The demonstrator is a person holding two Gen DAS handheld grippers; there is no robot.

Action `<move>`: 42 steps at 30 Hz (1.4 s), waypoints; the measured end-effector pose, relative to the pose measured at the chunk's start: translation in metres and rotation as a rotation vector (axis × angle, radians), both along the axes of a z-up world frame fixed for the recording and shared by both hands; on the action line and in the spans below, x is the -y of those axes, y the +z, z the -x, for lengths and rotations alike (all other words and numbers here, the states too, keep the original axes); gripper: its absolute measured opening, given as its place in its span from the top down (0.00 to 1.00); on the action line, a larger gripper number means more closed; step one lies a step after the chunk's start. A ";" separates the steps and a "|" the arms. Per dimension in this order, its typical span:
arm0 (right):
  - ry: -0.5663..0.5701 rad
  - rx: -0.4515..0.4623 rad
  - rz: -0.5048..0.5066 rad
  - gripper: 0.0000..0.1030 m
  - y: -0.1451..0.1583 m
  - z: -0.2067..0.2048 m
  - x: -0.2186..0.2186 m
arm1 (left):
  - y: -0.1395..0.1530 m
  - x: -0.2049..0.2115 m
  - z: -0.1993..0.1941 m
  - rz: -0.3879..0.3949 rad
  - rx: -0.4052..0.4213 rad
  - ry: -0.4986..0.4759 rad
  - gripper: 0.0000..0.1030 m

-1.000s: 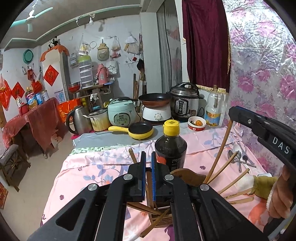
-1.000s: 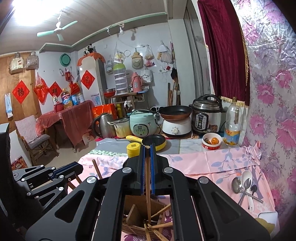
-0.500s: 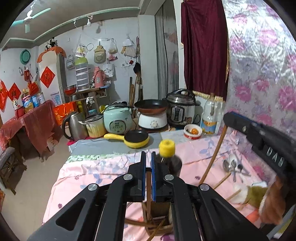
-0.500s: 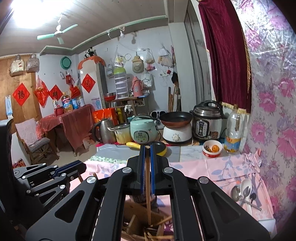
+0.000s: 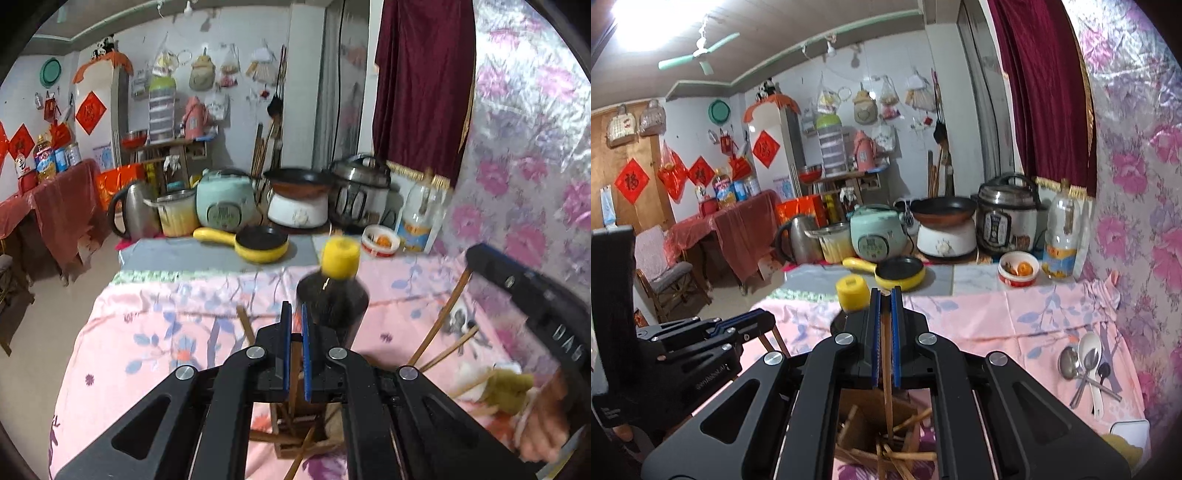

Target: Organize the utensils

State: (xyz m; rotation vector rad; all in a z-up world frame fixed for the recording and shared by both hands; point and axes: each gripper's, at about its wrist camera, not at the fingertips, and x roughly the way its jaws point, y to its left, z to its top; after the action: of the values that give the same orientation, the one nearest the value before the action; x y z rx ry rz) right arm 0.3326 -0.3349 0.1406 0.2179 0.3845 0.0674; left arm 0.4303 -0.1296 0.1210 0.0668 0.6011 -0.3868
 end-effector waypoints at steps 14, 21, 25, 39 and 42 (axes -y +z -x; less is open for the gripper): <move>0.005 -0.124 0.030 0.93 -0.039 0.003 0.002 | 0.008 -0.017 0.022 -0.003 0.034 0.044 0.33; 0.050 -0.129 0.033 0.89 -0.036 0.010 0.003 | 0.004 -0.026 0.029 0.004 0.041 0.077 0.12; 0.034 -0.121 0.003 0.89 -0.032 0.017 0.011 | 0.001 -0.032 0.025 0.013 0.000 0.105 0.11; -0.033 -0.032 -0.029 0.79 -0.021 0.069 0.007 | 0.011 -0.045 0.064 0.014 0.041 0.152 0.07; -0.038 -0.026 -0.027 0.79 -0.018 0.080 0.001 | 0.017 -0.045 0.075 0.011 0.054 0.166 0.07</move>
State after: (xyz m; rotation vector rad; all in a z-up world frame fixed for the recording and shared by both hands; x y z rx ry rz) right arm 0.2523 -0.3357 0.1223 0.2524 0.4056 0.0321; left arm 0.3557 -0.0851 0.1376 0.0163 0.5469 -0.2271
